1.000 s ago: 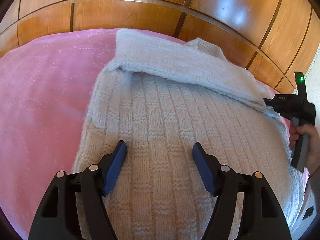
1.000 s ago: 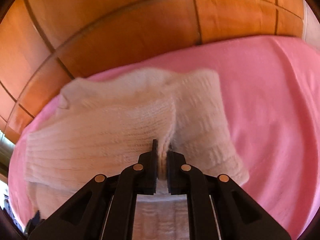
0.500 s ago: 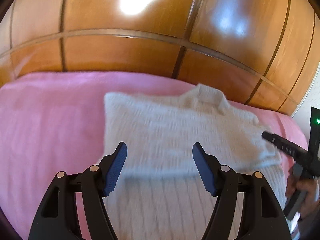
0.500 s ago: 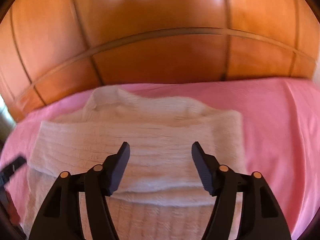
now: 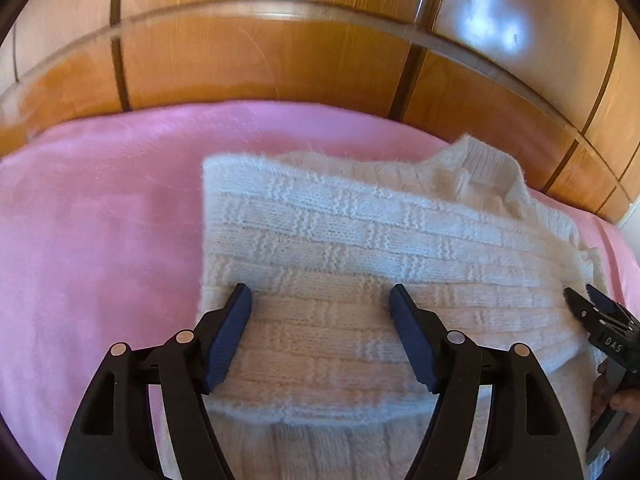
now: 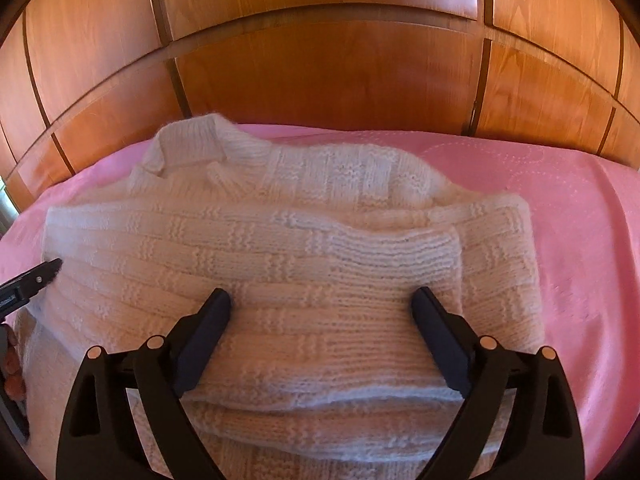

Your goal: Fold small clothes

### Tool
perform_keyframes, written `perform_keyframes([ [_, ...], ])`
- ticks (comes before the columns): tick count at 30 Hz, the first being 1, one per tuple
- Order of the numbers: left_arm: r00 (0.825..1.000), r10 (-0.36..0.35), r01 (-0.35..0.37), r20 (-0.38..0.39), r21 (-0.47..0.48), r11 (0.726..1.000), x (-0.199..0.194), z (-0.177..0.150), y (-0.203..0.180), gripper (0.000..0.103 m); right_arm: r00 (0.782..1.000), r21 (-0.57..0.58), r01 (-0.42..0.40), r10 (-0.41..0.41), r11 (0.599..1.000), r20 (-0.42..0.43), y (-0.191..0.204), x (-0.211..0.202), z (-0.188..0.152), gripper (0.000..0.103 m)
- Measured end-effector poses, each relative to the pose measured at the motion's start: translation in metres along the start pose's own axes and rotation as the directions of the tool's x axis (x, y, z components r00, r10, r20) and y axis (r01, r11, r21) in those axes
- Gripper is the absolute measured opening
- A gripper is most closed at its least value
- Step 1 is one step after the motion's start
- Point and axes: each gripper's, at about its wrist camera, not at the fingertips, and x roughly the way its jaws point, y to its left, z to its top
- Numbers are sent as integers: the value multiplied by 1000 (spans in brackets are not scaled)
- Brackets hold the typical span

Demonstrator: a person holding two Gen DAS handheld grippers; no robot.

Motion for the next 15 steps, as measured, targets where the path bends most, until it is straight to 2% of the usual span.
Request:
perform_keyframes([
  [3,995,28,-39,96,106,994,-17,10,-17,71,1000,-1,-1,1,1000,-1,-1,0,-1,93],
  [4,996,53,-62,72,128,990,-8,16,-20,71,1000,-3,2,-2,1000,0,-1,-1,-2,93],
  [6,998,58,-55,-29,114,992,18,18,-16,75,1000,-5,3,-3,1000,-1,-1,0,0,93],
  [7,997,52,-47,-51,91,995,31,16,-11,78,1000,-6,3,-4,1000,-1,-1,0,0,93],
  [8,999,43,-41,-27,69,997,37,13,-5,83,1000,-7,3,-3,1000,-1,-1,0,0,93],
  [10,999,39,-38,-14,47,998,37,11,-2,83,1000,-6,2,-2,1000,-2,3,4,4,94],
  [15,998,60,-61,23,14,998,0,3,-8,83,1000,-4,-2,2,1000,-2,3,4,5,94],
])
